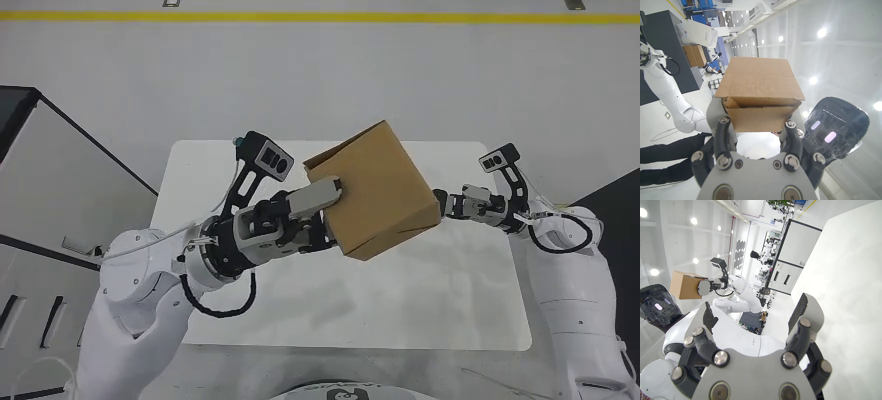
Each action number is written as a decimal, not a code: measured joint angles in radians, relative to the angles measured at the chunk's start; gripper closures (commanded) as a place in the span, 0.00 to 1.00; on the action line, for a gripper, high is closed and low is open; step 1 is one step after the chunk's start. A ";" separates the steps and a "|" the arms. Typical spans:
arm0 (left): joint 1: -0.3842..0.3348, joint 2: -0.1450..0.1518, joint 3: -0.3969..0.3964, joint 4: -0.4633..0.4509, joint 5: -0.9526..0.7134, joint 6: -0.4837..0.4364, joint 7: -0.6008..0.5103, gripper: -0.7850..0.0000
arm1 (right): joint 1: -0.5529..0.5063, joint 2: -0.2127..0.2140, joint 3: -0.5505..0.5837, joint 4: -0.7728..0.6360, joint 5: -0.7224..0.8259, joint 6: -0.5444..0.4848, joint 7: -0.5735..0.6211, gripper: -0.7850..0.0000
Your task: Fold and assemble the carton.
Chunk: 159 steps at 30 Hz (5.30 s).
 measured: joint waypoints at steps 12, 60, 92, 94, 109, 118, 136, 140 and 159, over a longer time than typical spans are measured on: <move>-0.037 -0.006 -0.027 0.017 -0.004 -0.112 -0.002 1.00 | 0.000 0.000 0.000 0.000 0.000 0.000 0.000 0.00; -0.189 0.023 -0.066 0.126 0.714 -0.684 -0.395 1.00 | 0.000 0.000 0.000 0.000 0.000 0.000 0.000 0.00; -0.239 0.027 -0.124 0.076 1.154 -1.115 -0.210 1.00 | 0.000 0.000 0.000 0.000 0.000 0.000 0.000 0.00; -0.251 0.024 -0.147 0.073 1.229 -1.145 -0.135 1.00 | 0.000 0.000 0.000 0.000 0.000 0.000 0.000 0.00; -0.269 0.017 -0.192 0.043 1.733 -1.265 0.228 1.00 | 0.000 0.000 0.000 0.000 0.000 0.000 0.000 0.00; -0.250 0.023 -0.181 0.046 1.771 -1.265 0.287 1.00 | 0.000 0.000 0.000 0.000 0.000 0.000 0.000 0.00; -0.257 0.056 -0.175 0.026 2.251 -1.265 0.701 1.00 | 0.000 0.000 0.000 0.000 0.000 0.000 0.000 0.00; -0.248 0.065 -0.181 0.040 2.379 -1.259 0.832 1.00 | 0.000 0.000 0.000 0.000 0.000 0.000 0.000 0.00; -0.121 0.081 -0.204 0.126 2.238 -1.205 0.847 1.00 | 0.000 0.000 0.000 0.000 0.000 0.000 0.000 0.00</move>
